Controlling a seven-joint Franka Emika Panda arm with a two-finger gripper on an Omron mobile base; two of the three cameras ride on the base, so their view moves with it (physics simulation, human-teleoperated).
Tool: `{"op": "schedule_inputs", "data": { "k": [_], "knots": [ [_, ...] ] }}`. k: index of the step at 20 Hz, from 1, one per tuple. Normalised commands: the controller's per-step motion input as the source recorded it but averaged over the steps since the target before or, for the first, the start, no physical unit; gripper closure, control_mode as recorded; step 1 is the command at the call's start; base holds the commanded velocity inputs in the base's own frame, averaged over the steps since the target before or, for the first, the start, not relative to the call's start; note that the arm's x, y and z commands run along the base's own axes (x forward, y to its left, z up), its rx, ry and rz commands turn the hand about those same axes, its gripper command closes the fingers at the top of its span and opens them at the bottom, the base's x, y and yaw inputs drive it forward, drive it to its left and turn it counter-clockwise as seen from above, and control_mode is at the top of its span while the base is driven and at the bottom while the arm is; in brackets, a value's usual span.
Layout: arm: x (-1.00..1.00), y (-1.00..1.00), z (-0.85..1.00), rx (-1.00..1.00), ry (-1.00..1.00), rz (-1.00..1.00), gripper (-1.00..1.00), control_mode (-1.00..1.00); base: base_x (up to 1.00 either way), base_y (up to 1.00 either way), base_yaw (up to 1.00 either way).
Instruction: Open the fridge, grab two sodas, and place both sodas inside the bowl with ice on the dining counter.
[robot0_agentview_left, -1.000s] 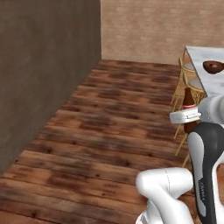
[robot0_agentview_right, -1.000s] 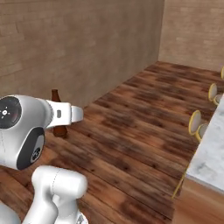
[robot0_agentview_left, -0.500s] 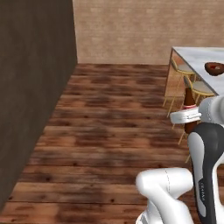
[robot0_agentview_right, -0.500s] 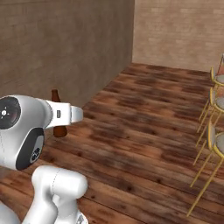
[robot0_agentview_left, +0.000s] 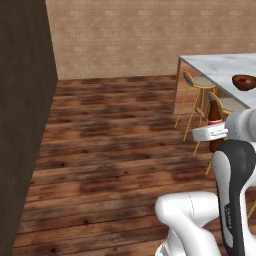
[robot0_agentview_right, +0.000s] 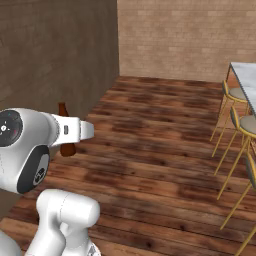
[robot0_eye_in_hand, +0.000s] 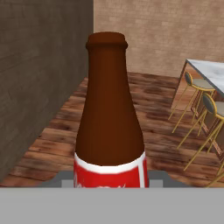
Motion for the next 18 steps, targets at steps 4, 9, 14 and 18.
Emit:
{"op": "schedule_inputs", "data": {
  "k": [4,9,14,18],
  "knots": [
    [0.00,0.00,0.00,0.00,0.00,0.00,1.00,1.00,0.62,0.30,-0.49],
    [0.00,0.00,0.00,0.00,0.00,0.00,1.00,1.00,0.58,0.31,-0.50],
    [0.00,0.00,0.00,0.00,0.00,0.00,1.00,1.00,0.72,0.49,-0.47],
    [0.00,0.00,0.00,0.00,0.00,0.00,1.00,1.00,0.82,0.54,-0.44]
  ]
}}
